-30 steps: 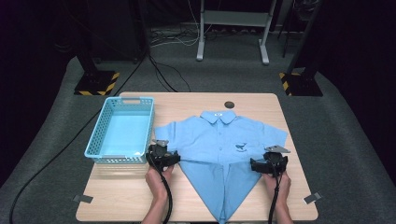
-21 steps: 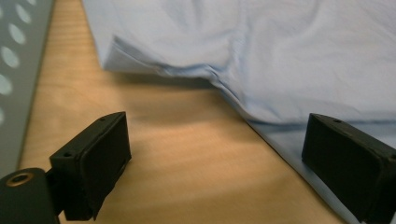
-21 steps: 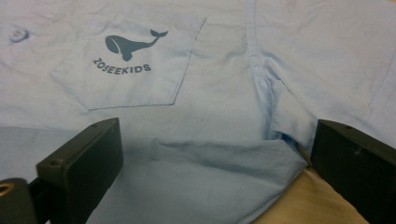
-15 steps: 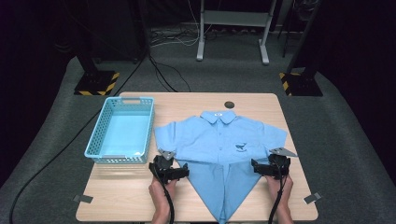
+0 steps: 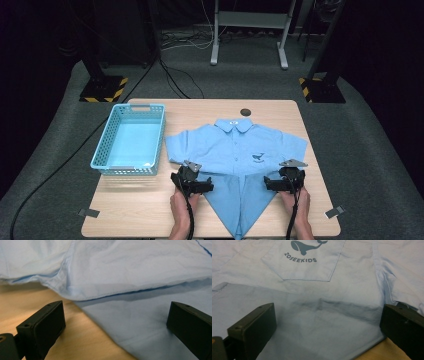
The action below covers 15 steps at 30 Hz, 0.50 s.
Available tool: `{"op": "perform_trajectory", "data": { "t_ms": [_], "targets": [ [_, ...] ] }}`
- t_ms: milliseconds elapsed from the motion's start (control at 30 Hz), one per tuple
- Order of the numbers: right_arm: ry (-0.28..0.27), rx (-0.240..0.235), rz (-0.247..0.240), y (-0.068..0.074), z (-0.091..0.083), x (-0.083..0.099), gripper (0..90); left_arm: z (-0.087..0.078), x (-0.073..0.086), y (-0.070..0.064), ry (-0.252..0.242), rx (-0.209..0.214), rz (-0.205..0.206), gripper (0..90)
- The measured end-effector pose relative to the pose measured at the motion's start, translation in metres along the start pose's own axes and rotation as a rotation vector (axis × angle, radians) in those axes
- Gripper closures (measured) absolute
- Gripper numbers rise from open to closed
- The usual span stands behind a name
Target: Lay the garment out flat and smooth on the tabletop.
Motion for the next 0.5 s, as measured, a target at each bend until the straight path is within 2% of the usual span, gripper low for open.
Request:
{"op": "perform_trajectory", "data": {
  "t_ms": [133, 500],
  "targets": [
    [0.003, 0.014, 0.013, -0.004, 0.003, -0.003, 0.1, 0.007, -0.006, -0.001, 0.001, 0.006, 0.007, 0.4],
    [0.002, 0.037, 0.032, -0.017, 0.017, -0.016, 0.3, 0.023, -0.021, -0.004, -0.004, -0.005, -0.005, 0.3]
  ]
}}
Point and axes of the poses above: each handheld gripper's, and its own axes: z roughly forward along the jaws, x roughly out of its underside, y roughly to its left, the point moved 3 cm from there along z, roughly forward along the jaws, and after that the axes turned 3 degrees about -y, right-handed, at the moved point
